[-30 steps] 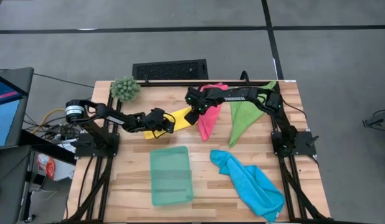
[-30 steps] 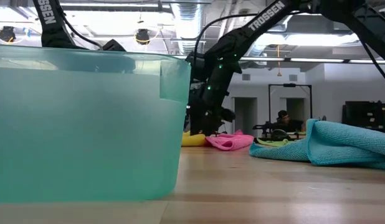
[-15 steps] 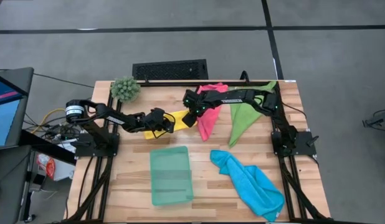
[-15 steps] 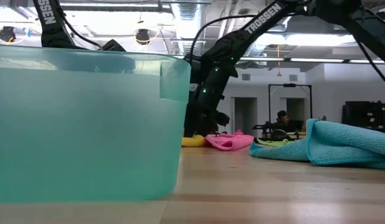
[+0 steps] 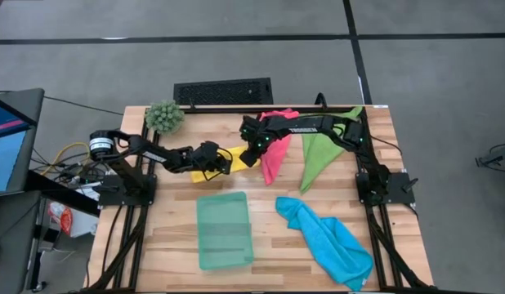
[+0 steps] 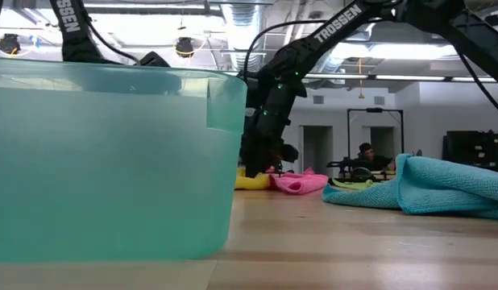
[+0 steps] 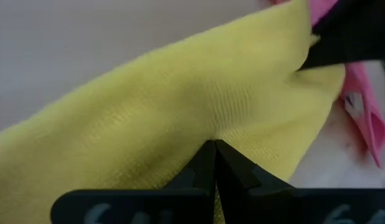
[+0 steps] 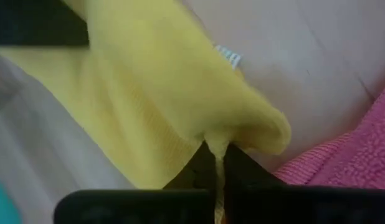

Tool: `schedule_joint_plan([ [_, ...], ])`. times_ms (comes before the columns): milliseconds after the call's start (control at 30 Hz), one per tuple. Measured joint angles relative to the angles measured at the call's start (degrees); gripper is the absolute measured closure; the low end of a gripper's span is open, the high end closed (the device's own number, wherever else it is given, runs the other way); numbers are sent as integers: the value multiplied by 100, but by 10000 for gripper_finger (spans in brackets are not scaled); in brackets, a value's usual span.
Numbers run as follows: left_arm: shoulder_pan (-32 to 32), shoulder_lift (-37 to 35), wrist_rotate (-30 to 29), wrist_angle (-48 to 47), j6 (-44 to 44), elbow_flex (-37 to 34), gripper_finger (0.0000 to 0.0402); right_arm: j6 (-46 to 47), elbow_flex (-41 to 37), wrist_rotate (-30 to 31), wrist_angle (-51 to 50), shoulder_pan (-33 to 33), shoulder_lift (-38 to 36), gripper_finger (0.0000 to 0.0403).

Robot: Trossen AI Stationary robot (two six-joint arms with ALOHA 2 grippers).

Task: Fold microfiber towels
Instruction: Fold the yellow towel

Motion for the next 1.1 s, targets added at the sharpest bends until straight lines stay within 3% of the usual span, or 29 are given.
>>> schedule_joint_plan([
  [233,48,9,705,-742,324,522,401,-79,211,-2,-300,11,-7,390],
  [600,47,-80,664,-3103,934,1873,401,-352,676,7,-680,11,-10,386],
  [867,37,-975,364,-5070,1316,2527,401,-556,783,48,-773,2,-224,388],
  [1100,-441,-2383,-766,-5170,856,1973,401,-685,765,94,-890,-52,-291,384],
])
